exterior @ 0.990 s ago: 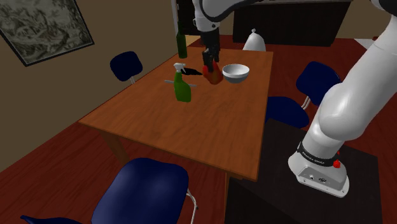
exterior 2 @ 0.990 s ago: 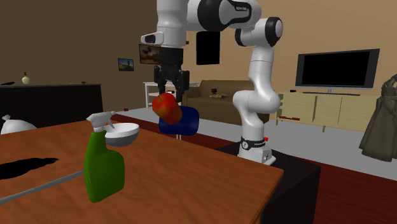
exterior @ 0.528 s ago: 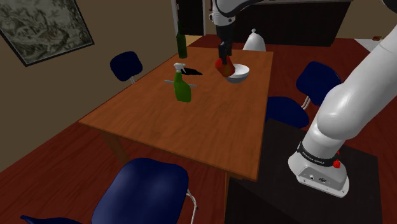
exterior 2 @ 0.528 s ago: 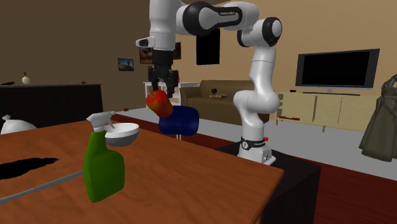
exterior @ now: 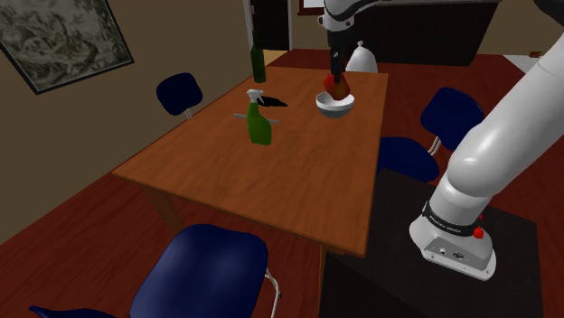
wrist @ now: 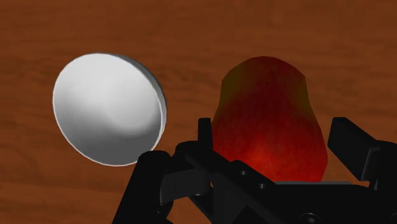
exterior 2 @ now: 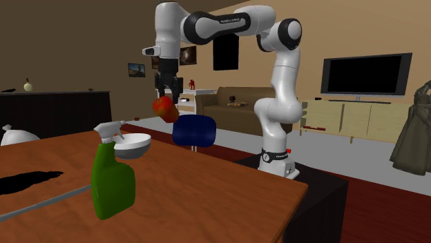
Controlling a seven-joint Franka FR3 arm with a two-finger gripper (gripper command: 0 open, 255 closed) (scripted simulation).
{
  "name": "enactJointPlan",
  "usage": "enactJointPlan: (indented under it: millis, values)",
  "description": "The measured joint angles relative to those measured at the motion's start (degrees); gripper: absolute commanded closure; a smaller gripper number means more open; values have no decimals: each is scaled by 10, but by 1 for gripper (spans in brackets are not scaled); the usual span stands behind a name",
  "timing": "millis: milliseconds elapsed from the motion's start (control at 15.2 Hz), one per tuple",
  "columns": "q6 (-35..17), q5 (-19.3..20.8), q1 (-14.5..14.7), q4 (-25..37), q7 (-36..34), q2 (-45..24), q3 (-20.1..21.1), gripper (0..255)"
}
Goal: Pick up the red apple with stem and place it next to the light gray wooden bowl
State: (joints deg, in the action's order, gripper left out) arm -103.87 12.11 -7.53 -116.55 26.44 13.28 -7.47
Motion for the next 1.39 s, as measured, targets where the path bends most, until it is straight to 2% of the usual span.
enactJointPlan:
  millis: [330,660,1254,1386]
  values:
    - [-18,8,-30,6,73,-10,-47,255]
    - [-25,2,-56,51,143,-49,-89,255]
    - [-40,-38,-113,154,283,-149,-162,255]
    - [-48,-43,-118,156,292,-159,-166,255]
